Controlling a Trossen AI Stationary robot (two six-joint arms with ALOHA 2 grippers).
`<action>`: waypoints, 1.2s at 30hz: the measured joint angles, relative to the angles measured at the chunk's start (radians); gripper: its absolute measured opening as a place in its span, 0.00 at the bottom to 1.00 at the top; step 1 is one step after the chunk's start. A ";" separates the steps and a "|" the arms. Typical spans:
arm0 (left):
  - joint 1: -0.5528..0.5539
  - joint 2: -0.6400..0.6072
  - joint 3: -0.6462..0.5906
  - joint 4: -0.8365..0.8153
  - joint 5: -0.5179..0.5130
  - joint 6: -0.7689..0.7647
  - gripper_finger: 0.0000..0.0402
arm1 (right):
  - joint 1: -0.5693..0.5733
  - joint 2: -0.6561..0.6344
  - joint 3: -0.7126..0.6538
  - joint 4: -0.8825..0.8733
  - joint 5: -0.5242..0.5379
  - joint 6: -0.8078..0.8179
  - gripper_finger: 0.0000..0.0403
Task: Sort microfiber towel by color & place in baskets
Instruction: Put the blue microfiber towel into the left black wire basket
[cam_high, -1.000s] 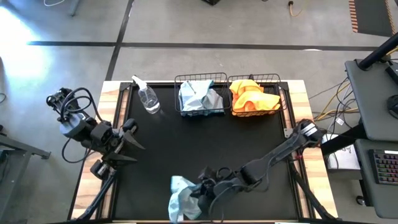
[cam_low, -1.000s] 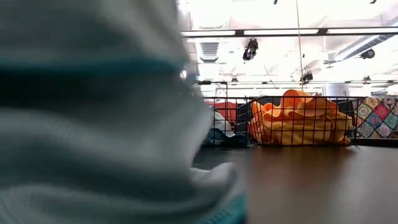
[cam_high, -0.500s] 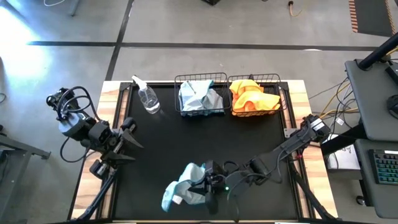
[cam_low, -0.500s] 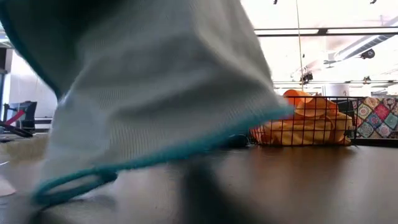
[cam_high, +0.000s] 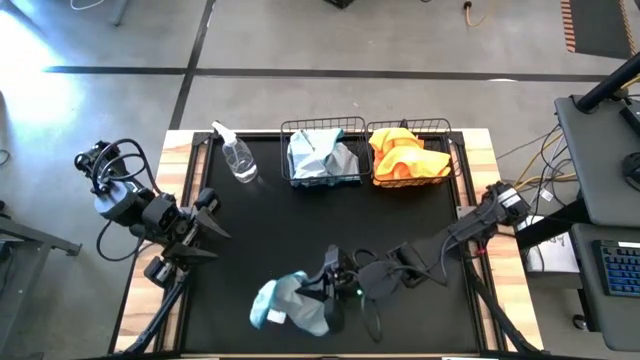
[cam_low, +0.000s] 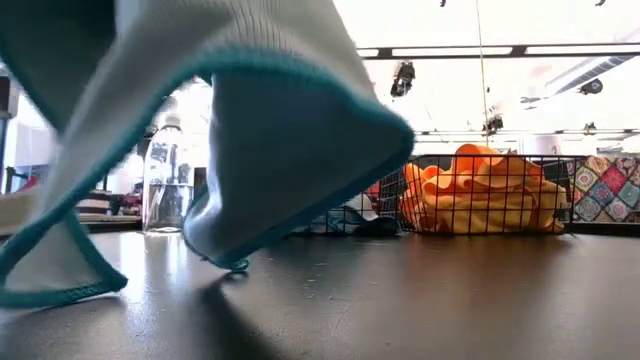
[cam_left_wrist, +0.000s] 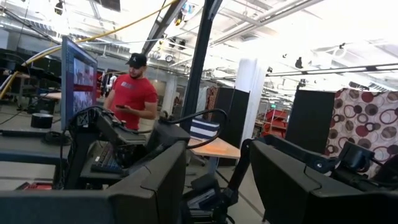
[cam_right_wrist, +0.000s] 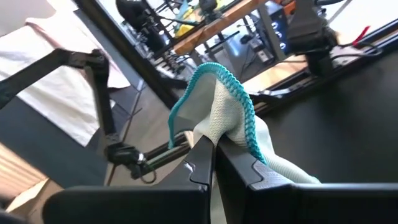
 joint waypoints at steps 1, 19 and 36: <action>0.000 0.000 0.000 0.000 0.000 0.000 0.41 | -0.009 0.000 0.000 0.000 0.000 -0.004 0.02; 0.000 -0.004 0.000 -0.042 0.000 0.003 0.41 | -0.231 -0.115 0.000 -0.122 0.038 -0.172 0.02; 0.000 -0.097 0.000 -0.059 0.003 0.271 0.41 | -0.541 -0.244 0.000 -0.148 0.135 -0.255 0.02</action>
